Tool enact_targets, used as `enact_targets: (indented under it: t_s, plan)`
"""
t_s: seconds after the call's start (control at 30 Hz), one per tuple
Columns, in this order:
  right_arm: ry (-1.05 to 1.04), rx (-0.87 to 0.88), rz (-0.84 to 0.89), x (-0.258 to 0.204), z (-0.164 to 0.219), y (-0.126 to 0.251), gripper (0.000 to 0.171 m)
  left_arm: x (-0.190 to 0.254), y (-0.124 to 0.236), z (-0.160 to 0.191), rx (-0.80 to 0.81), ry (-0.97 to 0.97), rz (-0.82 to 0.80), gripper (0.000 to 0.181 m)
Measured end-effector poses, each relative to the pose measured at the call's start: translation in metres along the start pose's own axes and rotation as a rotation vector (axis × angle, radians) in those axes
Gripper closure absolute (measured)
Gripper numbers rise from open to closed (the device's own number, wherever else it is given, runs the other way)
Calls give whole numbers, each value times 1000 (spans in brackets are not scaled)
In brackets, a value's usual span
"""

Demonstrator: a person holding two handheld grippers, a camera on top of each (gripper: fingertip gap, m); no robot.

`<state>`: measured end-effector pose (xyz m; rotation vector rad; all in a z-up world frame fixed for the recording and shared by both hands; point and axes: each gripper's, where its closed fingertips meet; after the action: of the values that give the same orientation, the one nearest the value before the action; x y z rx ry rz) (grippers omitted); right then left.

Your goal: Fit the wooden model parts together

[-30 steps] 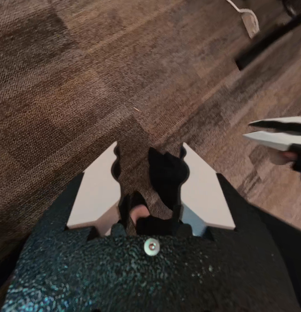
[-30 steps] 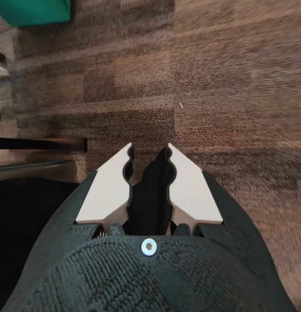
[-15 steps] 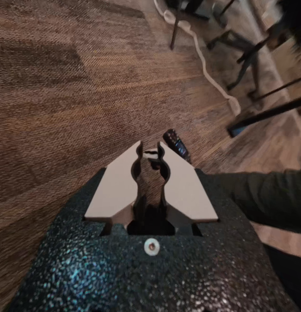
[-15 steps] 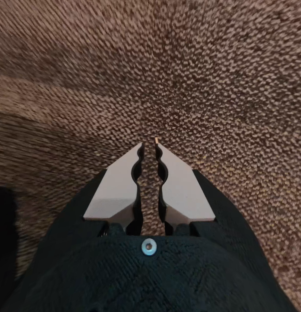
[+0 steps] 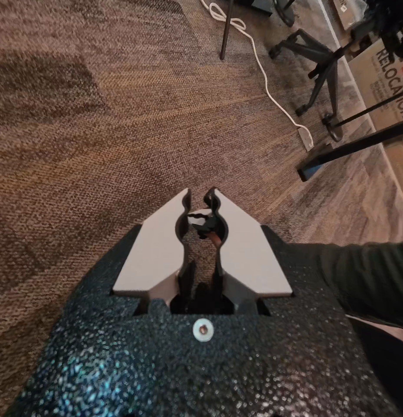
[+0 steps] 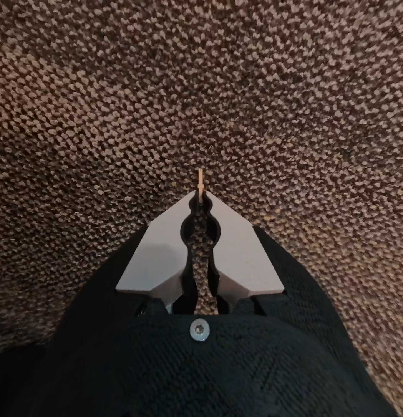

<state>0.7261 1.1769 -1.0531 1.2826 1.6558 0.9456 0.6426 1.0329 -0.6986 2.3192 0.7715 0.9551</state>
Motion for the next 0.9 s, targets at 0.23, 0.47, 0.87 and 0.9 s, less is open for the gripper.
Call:
enact_targets:
  t_s: [0.23, 0.47, 0.87, 0.9]
  plan:
    - [-82, 119, -51, -30, -101, 176, 170, -1, -10, -4, -39, -151, -97, 166]
    - [289, 213, -169, -120, -220, 494, 170, 201, 200, -121, 53, -557, 150, 161]
    - [1176, 475, -839, -408, -350, 746, 170, 165, 589, -142, 634, -59, -886, 157]
    - [1220, 498, -889, -439, -346, 758, 170, 166, 621, -115, 665, 1, -980, 157]
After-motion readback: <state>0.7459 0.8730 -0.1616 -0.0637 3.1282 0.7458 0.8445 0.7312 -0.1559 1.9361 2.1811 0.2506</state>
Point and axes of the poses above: each gripper's, where its closed fingertips meet, y back along the fingers, z out of its underside, x = y × z across the jaws, and after that the axes turned 7 degrees about -z, right-handed
